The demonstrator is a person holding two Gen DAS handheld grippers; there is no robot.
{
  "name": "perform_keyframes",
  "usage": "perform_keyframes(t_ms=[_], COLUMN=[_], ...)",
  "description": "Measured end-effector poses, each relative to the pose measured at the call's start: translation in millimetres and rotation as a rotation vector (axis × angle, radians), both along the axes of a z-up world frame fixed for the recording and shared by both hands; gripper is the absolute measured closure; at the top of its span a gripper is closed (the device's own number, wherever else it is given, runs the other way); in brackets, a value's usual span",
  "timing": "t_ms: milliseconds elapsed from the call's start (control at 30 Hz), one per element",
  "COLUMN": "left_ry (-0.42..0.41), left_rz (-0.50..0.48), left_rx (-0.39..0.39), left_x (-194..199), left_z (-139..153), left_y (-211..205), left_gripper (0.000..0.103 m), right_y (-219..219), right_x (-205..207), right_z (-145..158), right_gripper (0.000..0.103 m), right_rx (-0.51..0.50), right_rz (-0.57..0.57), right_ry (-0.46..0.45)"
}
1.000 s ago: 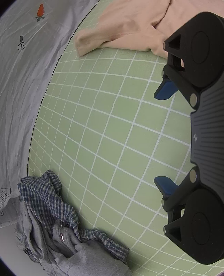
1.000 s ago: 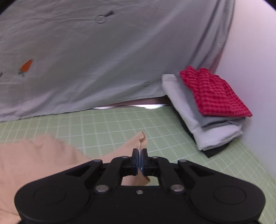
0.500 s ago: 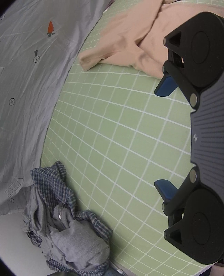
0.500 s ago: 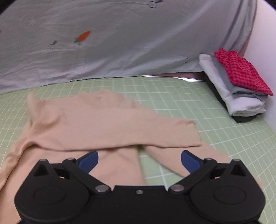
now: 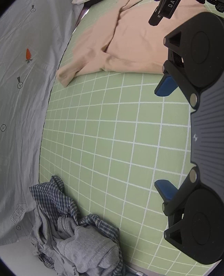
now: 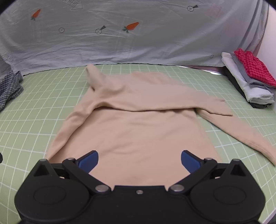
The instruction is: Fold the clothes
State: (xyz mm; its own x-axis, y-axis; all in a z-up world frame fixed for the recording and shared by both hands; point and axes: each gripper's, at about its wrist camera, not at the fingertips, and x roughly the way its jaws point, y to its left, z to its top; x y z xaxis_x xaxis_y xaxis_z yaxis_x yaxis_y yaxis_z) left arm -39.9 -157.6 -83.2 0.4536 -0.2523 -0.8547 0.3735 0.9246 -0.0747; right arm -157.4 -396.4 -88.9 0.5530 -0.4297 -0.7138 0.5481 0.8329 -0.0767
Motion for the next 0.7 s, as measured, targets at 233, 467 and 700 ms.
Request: perform_keyframes(t_ms=[233,467,700], left_ry=[0.024,0.032,0.035], left_rz=[-0.058,-0.066,-0.064], left_rx=[0.027,0.036,0.032], left_x=[-5,-4,0], left_z=[-11,-14,-15], left_y=[32,53,61], left_gripper=[0.002,0.002,0.002], right_y=[54,98,114], right_x=[16,24,27], right_z=[-12,-21,-28], right_gripper=[0.001,0.019,0.052], right_rx=[0.057,0.108,0.134], right_rz=[0.011,0.039,0.053], right_ry=[0.0,-0.015,0.006])
